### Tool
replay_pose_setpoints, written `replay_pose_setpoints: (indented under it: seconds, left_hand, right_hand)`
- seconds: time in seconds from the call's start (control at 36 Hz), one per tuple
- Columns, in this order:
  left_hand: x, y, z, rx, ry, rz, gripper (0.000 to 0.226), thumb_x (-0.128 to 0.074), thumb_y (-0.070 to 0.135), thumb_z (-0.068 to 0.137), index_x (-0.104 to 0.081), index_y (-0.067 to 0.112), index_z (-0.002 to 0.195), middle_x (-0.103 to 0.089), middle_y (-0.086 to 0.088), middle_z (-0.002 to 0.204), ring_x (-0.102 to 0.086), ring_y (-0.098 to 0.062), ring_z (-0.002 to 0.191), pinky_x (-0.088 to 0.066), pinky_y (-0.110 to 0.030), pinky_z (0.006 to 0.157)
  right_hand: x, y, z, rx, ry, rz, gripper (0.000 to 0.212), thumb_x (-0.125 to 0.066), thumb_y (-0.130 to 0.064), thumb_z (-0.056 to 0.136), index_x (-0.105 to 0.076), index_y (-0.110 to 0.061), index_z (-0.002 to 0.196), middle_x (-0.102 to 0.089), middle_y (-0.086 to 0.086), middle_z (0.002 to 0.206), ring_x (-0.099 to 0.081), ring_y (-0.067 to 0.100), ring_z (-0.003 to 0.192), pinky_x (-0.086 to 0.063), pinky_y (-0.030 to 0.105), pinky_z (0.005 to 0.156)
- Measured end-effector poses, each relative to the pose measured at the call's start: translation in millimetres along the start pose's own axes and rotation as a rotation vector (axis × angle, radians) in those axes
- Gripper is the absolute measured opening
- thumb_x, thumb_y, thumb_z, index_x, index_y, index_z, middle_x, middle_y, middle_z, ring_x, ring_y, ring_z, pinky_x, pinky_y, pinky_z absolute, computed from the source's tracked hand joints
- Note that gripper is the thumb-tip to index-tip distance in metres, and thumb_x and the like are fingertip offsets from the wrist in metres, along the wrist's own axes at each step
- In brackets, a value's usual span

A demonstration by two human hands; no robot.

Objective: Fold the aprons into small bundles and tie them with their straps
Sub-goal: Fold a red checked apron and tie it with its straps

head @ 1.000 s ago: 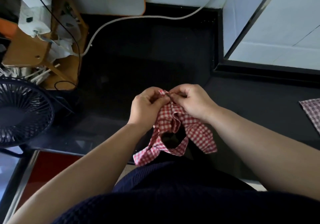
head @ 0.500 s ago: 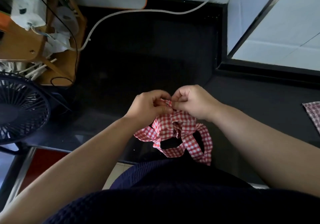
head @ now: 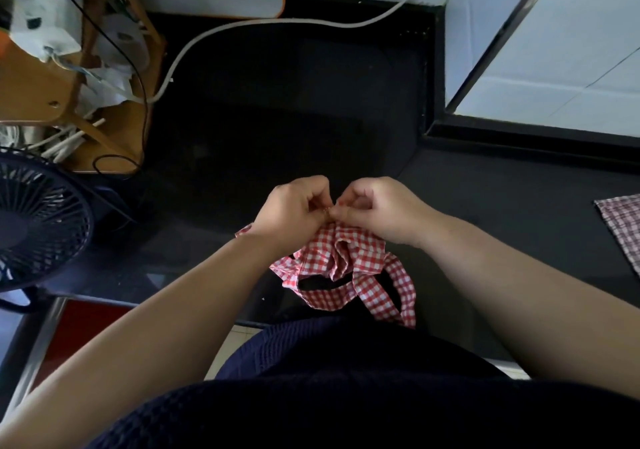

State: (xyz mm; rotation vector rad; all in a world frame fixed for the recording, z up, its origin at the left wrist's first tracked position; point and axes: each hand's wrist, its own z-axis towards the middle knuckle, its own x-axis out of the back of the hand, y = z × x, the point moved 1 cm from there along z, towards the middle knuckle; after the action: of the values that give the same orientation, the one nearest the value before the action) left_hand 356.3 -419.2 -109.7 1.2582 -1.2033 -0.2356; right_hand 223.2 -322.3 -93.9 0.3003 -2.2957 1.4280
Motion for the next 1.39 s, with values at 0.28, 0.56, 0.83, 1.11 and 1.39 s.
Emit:
replay_pose_setpoints:
  seconds: [0.28, 0.56, 0.83, 1.11, 1.39]
  left_hand:
    - [-6.2, -7.9, -13.2, -0.049, 0.046, -0.068, 0.013, -0.073, 0.005, 0.082, -0.062, 0.006, 0.073, -0.066, 0.012, 0.083, -0.062, 0.005, 0.083, -0.048, -0.009, 0.073]
    - [-2.1, -6.2, -13.1, -0.094, 0.086, 0.168, 0.020, -0.062, -0.003, 0.085, -0.054, 0.008, 0.071, -0.067, 0.001, 0.079, -0.066, -0.010, 0.078, -0.057, -0.031, 0.067]
    - [3.6, 2.9, -2.3, 0.349, 0.057, -0.283, 0.020, -0.073, 0.009, 0.084, -0.057, 0.009, 0.071, -0.072, -0.012, 0.087, -0.071, -0.018, 0.080, -0.060, -0.033, 0.076]
    - [1.0, 4.0, -0.7, 0.331, 0.056, -0.231, 0.017, -0.074, 0.015, 0.084, -0.061, 0.007, 0.076, -0.072, -0.003, 0.084, -0.070, -0.014, 0.082, -0.058, -0.029, 0.075]
    - [-1.7, 6.6, -4.5, 0.285, 0.066, -0.071, 0.023, -0.070, 0.025, 0.087, -0.056, 0.016, 0.072, -0.060, 0.003, 0.068, -0.057, -0.010, 0.065, -0.049, -0.026, 0.061]
  right_hand:
    - [-14.5, 8.6, -6.4, 0.010, 0.161, -0.005, 0.019, -0.052, -0.024, 0.098, -0.061, -0.008, 0.091, -0.067, 0.008, 0.088, -0.062, 0.016, 0.081, -0.048, 0.026, 0.070]
    - [-24.2, 5.9, 4.5, -0.007, 0.328, -0.086, 0.015, -0.062, -0.026, 0.092, -0.067, -0.012, 0.095, -0.069, 0.000, 0.089, -0.063, 0.011, 0.081, -0.046, 0.013, 0.063]
    - [-16.8, 6.8, -3.9, 0.249, 0.132, -0.388, 0.035, -0.050, -0.012, 0.097, -0.057, -0.008, 0.131, -0.062, 0.008, 0.126, -0.056, 0.017, 0.118, -0.032, 0.007, 0.090]
    - [-16.2, 10.6, 2.1, 0.149, 0.042, -0.354, 0.023, -0.043, -0.015, 0.100, -0.065, -0.008, 0.107, -0.052, 0.003, 0.095, -0.049, 0.012, 0.090, -0.042, 0.026, 0.082]
    - [-12.5, 5.7, 8.2, -0.026, -0.139, -0.201, 0.030, -0.041, -0.022, 0.101, -0.049, -0.026, 0.073, -0.046, -0.005, 0.089, -0.046, 0.005, 0.078, -0.036, 0.016, 0.067]
